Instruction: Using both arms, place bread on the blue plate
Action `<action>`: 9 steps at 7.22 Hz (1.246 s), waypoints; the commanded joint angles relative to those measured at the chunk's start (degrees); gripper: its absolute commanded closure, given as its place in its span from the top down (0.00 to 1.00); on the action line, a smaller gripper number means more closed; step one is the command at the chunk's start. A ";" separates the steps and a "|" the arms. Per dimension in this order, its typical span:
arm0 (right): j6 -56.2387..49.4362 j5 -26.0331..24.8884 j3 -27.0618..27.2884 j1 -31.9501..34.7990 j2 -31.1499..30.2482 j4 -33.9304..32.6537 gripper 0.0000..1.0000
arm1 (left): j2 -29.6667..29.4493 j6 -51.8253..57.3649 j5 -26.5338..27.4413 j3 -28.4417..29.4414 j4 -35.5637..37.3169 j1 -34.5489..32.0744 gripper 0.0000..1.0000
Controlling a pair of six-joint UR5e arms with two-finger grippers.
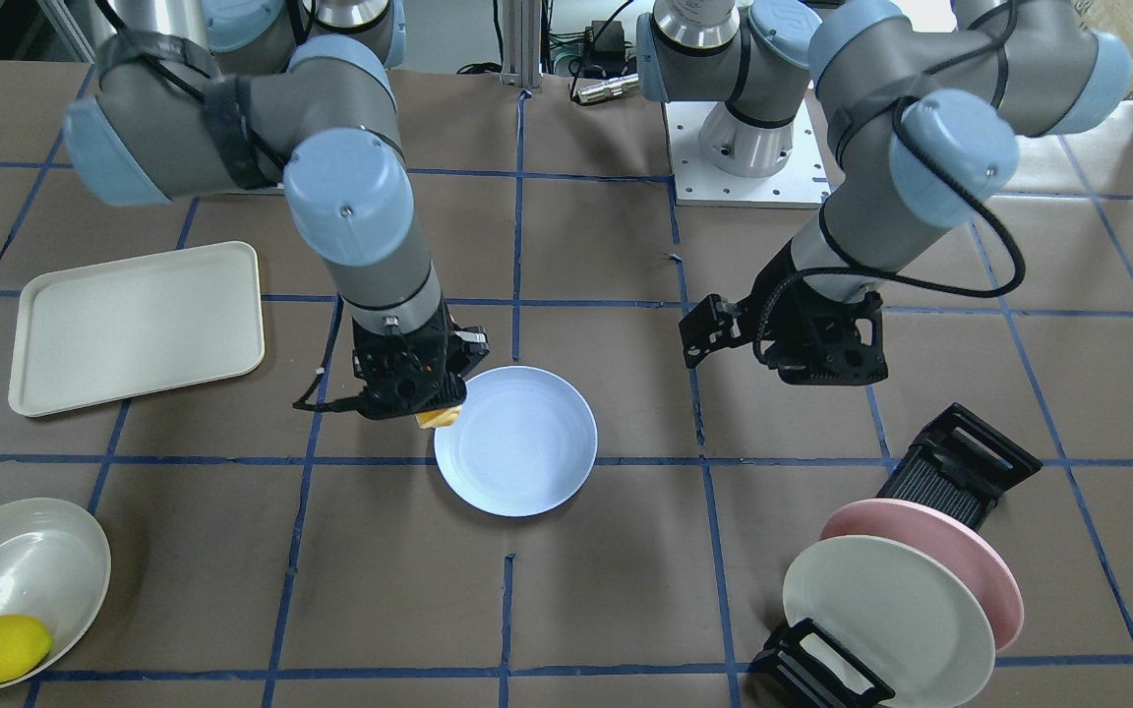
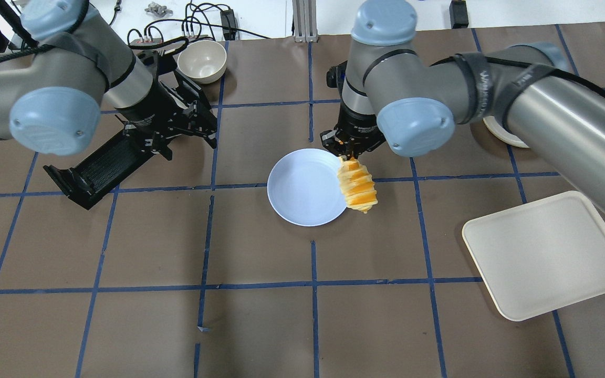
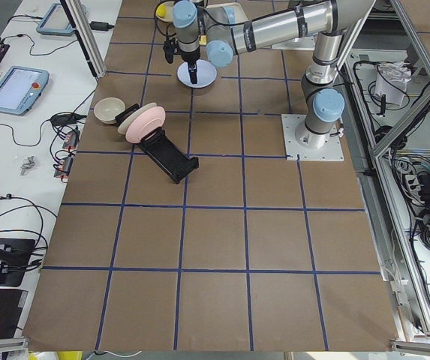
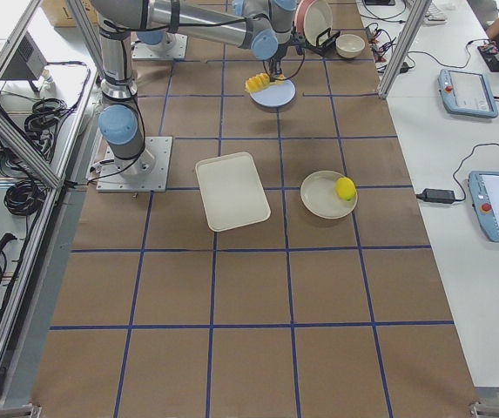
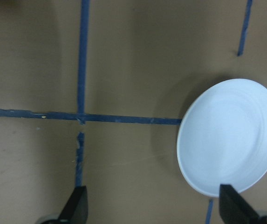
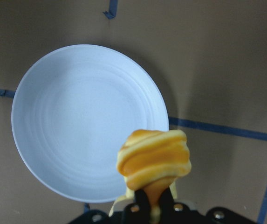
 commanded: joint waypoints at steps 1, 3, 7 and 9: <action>3.68 -0.43 -7.54 4.30 9.70 -1.52 0.17 | 6.99 1.40 7.58 4.45 -12.62 -0.32 1.00; 3.52 -0.52 -11.70 4.58 14.81 -1.26 0.26 | 7.46 3.60 9.96 6.14 -14.97 -0.32 1.00; 3.25 0.17 -13.45 4.41 13.36 -0.38 1.00 | 6.05 3.69 9.88 9.21 -14.52 0.30 1.00; 2.38 0.18 -12.50 3.10 7.04 -0.38 1.00 | 5.96 3.60 9.62 9.31 -14.70 0.30 1.00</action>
